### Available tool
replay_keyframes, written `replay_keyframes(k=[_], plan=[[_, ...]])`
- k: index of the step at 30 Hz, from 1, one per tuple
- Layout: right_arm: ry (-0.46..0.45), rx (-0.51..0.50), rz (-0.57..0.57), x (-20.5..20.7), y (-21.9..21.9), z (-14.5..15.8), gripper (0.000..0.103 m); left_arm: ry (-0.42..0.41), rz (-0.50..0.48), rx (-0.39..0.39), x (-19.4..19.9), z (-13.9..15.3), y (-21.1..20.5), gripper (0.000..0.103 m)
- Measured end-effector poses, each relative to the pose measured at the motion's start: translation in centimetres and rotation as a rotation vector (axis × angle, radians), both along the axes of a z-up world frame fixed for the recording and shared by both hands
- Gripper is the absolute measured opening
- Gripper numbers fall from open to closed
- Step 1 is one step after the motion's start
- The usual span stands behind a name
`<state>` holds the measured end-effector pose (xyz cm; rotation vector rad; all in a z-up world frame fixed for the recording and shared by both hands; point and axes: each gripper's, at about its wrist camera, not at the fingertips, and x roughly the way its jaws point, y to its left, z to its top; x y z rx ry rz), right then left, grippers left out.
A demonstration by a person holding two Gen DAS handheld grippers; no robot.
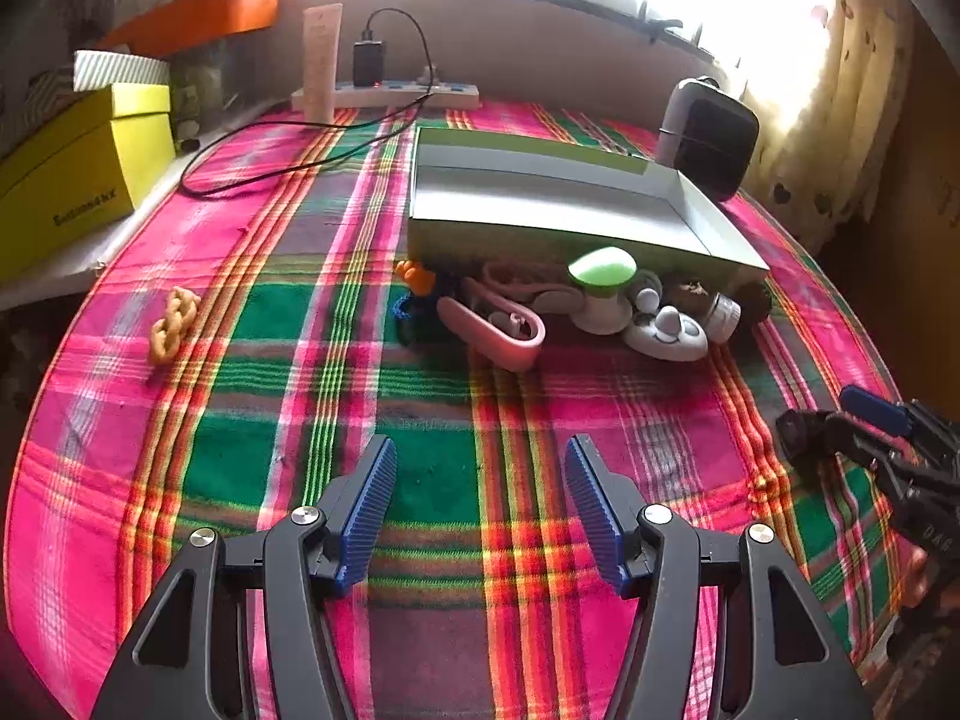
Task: Organize objects
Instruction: 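Close left gripper on the pink hook clip while right gripper grasps the black flashlight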
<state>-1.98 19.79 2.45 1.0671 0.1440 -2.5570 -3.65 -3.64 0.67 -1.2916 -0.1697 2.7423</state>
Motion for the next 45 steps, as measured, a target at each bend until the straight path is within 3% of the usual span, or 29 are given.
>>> replay_keyframes(k=[11,25,33,38,45], plan=[[-0.026,0.002,0.102,0.8,-0.8,0.3,0.049,-0.003,0.016,0.024,-2.4,0.6,0.1,0.058],[-0.054,0.099,0.107,-0.7,-0.8,-0.6,0.049,-0.042,0.066,-0.015,-4.7,0.2,1.3,0.058],[-0.140,0.014,0.168,0.3,-2.0,-1.3,0.049,-0.040,0.081,-0.033,-4.1,0.2,0.9,0.058],[-0.136,-0.015,0.177,0.8,-2.7,-1.2,0.049,-0.041,0.094,-0.024,-3.8,0.2,0.2,0.058],[-0.117,-0.036,0.102,0.6,-3.2,-1.3,0.049,-0.055,0.130,-0.029,-4.8,0.2,0.5,0.058]])
